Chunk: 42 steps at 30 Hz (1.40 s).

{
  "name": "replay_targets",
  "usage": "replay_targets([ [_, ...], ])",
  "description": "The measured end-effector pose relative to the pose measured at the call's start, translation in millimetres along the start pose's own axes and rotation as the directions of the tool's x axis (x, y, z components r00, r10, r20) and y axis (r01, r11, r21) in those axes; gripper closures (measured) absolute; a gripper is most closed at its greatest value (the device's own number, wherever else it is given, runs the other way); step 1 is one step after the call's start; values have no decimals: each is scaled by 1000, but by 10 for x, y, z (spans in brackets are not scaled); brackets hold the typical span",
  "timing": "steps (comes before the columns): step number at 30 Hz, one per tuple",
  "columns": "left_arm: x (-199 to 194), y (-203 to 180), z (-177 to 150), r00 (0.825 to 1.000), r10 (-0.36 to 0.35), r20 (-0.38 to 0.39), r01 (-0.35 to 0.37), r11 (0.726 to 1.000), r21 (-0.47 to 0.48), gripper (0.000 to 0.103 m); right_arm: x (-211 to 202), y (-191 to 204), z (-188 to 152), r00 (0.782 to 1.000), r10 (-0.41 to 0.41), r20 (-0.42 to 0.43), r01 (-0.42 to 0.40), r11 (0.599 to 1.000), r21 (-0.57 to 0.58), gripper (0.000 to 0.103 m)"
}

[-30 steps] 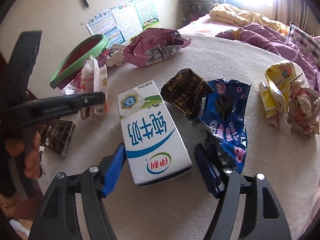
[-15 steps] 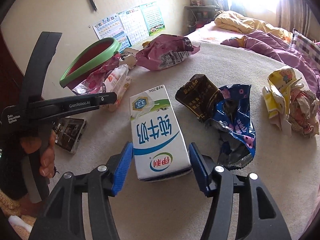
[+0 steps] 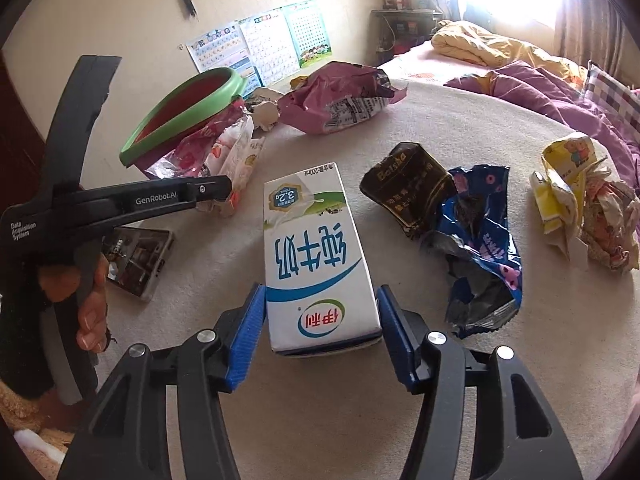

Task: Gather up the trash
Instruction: 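Grasp the white paper packet with the left gripper while the right grasps the milk carton, then carry the packet and milk carton over the red bucket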

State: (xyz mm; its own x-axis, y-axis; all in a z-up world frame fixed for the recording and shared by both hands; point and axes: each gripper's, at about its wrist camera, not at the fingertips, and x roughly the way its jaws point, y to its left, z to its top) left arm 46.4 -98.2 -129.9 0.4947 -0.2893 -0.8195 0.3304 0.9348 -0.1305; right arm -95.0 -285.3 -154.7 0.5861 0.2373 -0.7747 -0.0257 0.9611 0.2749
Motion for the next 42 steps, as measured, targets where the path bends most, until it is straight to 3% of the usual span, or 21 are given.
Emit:
replay_targets([
  [7, -374, 48, 55, 995, 1, 102, -2, 1000, 4, 75, -237, 15, 167, 993, 15, 114, -19, 999, 30, 49],
  [15, -653, 59, 128, 988, 15, 157, -17, 1000, 7, 75, -456, 57, 429, 977, 13, 213, -28, 997, 65, 48],
  [27, -901, 512, 129, 971, 104, 215, -100, 995, -32, 75, -358, 571, 740, 972, 76, 224, -78, 997, -1, 48],
  [34, -940, 1015, 206, 967, 125, 224, -114, 992, -62, 75, -215, 915, 859, 972, 51, 231, -49, 999, -15, 51],
  [42, -885, 1357, 294, 971, 88, 221, -78, 995, -54, 75, -47, 1031, 857, 980, -10, 199, 6, 1000, 22, 51],
])
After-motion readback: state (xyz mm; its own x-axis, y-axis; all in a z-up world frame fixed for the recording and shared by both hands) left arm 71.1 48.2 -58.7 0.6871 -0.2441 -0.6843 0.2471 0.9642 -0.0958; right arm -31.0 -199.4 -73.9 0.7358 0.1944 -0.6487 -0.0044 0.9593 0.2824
